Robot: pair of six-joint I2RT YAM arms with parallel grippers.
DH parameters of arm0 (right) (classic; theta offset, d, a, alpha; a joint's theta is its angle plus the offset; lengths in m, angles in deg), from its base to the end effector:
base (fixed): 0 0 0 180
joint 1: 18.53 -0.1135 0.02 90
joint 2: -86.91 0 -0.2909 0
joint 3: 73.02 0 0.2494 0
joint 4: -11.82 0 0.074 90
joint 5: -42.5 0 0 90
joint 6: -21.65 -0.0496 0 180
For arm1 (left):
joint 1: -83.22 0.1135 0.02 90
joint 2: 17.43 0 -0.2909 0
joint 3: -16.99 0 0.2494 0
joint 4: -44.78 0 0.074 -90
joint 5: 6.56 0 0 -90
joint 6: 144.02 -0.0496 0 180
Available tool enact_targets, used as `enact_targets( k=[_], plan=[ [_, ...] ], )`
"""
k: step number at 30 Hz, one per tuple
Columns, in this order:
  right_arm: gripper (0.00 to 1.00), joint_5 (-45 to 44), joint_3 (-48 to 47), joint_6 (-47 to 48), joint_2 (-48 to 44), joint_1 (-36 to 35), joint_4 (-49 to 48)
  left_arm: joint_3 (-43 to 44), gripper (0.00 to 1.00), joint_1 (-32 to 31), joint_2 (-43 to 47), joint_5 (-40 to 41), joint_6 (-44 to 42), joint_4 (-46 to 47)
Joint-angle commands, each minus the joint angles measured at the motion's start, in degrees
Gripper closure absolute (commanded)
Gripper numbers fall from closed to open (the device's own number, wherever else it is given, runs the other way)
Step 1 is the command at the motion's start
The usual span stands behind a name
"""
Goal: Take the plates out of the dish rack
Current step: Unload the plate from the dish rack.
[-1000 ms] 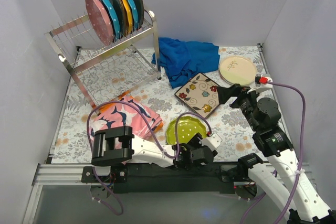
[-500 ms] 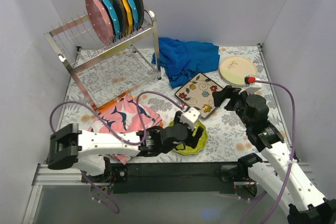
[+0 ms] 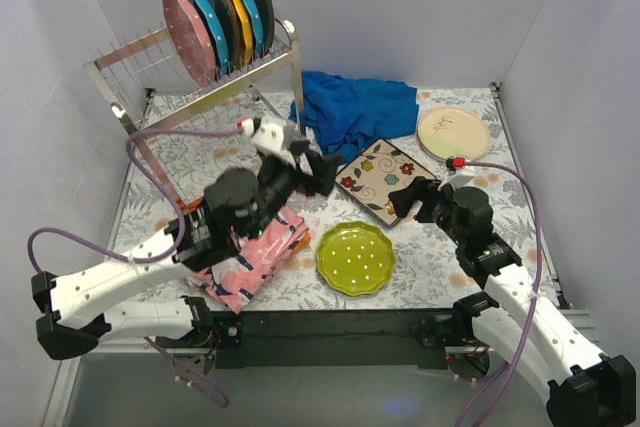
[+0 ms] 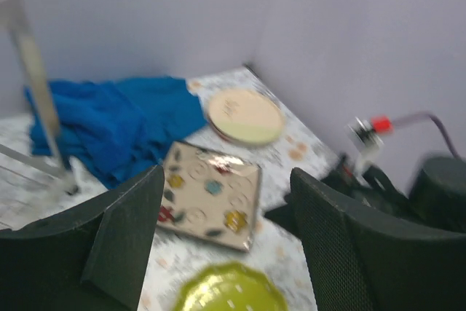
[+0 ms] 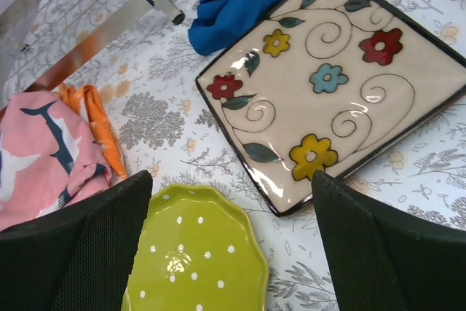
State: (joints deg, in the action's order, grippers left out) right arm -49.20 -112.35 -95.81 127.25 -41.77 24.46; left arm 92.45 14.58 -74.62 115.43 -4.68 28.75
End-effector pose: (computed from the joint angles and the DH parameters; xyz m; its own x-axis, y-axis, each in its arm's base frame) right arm 0.1547 0.0648 0.2682 -0.3621 0.3461 -0.8655 -0.2265 0.8680 0.4419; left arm 0.1028 -0.1908 0.4407 -0.4437 -0.6320 -0.6354 0.3998 0.4949 -0.7715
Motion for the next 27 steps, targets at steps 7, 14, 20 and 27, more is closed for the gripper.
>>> enact_targets(
  k=[7,14,20,27],
  plan=[
    [0.08,4.8,1.4,-0.5,-1.9,0.2,-7.2,38.2,0.36,32.7,-16.7,-16.9,-1.9,-18.4],
    [0.11,3.5,3.3,-2.1,-3.2,0.1,-8.8,63.5,0.41,59.4,-28.0,-38.6,10.3,-30.0],
    [0.11,4.1,2.9,-1.7,-3.3,0.1,-8.7,48.5,0.46,78.1,-24.7,-58.6,25.8,-15.7],
    [0.11,3.9,2.9,-1.1,-3.9,0.1,-8.7,37.5,0.53,79.8,-23.5,-67.4,27.7,-1.6]
  ],
)
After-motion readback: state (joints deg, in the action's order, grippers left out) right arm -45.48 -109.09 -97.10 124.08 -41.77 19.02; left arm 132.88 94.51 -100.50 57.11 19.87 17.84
